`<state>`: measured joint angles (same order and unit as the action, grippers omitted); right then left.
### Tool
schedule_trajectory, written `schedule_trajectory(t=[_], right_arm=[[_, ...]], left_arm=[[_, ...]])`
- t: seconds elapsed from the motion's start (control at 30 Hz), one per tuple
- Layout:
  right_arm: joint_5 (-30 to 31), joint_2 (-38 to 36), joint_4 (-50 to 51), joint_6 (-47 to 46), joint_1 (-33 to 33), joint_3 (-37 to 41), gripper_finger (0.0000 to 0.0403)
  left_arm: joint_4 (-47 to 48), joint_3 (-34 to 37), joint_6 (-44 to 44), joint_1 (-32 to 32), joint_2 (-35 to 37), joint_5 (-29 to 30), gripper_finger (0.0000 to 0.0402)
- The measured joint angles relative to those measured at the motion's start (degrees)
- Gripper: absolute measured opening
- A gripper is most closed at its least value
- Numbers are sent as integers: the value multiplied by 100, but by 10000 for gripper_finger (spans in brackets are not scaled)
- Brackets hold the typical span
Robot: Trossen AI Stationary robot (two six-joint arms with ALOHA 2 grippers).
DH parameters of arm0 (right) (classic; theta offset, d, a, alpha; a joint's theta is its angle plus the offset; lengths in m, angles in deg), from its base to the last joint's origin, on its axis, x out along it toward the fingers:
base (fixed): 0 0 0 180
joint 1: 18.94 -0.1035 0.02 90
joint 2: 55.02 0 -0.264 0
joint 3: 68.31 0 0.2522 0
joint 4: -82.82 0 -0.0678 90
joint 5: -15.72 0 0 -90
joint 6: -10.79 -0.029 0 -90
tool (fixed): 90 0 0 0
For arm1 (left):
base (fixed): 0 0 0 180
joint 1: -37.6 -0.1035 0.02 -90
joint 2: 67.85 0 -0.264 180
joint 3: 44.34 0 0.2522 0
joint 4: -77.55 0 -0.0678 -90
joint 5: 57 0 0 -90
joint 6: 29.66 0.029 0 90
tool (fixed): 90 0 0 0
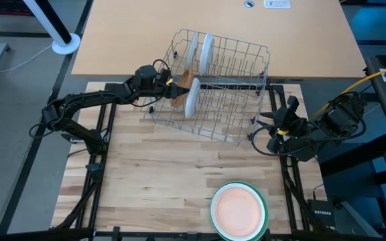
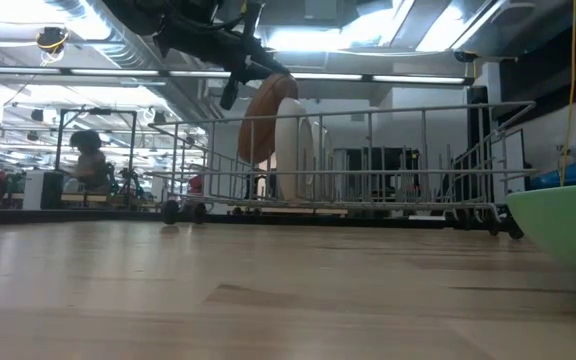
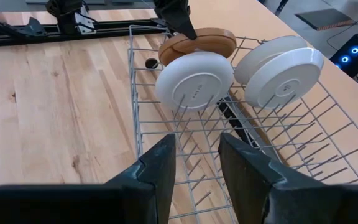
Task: Sort dishes
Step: Put the brown plate into the gray dishwasher rack
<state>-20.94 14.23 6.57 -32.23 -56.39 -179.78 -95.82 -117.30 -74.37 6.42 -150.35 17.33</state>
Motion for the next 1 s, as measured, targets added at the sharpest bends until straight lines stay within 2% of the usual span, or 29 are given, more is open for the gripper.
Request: schedule_trajectory(t=[0.3,0.57,1.0], right_arm=[[-63,0,2,0,0,0,129],[-69,0,2,-2,0,0,129],[-74,0,2,-7,0,1,129]], left_arm=[[236,15,-35,-120,262,64,15],[966,-4,317,-212,275,53,23],[825,14,252,-378,271,121,42]])
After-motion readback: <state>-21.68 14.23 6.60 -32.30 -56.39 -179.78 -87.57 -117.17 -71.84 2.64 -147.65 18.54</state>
